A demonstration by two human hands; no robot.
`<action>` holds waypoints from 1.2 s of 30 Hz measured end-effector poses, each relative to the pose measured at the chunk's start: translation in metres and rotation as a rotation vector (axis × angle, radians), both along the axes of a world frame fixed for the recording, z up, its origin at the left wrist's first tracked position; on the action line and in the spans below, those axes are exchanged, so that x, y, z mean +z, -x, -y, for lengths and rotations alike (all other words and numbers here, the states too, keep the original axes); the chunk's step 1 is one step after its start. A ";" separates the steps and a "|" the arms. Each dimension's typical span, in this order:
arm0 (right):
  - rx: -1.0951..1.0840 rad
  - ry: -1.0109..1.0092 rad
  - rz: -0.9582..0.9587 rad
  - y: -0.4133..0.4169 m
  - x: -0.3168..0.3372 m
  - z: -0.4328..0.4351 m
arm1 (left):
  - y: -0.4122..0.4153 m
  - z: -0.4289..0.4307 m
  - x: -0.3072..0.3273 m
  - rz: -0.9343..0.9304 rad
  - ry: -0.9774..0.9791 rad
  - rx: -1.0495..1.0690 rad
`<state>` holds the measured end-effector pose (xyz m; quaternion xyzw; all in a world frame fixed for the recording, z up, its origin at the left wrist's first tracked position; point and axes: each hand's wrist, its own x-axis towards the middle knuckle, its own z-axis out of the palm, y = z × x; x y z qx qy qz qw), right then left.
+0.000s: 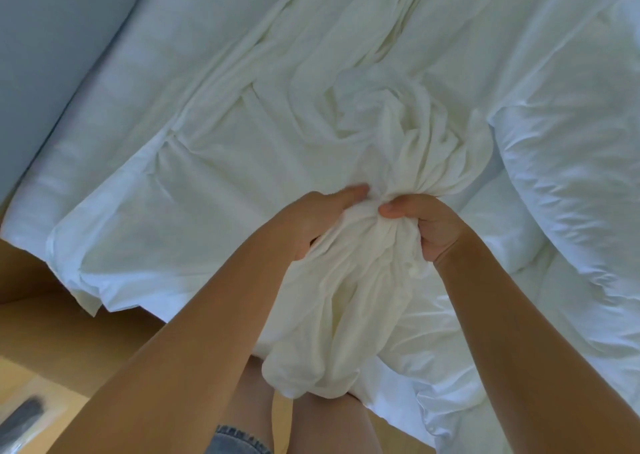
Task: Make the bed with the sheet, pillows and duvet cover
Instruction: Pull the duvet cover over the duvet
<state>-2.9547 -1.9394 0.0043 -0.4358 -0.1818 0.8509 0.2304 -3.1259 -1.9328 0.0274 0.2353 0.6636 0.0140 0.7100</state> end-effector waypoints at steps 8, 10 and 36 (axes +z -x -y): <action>0.055 -0.021 0.085 -0.002 0.009 -0.001 | -0.020 -0.040 0.025 0.373 -0.191 0.354; 0.040 -0.046 0.077 0.006 0.011 -0.003 | -0.038 -0.047 0.039 0.467 -0.300 0.381; 0.113 -0.078 0.055 0.013 0.013 -0.012 | -0.030 -0.060 0.040 0.248 -0.456 0.086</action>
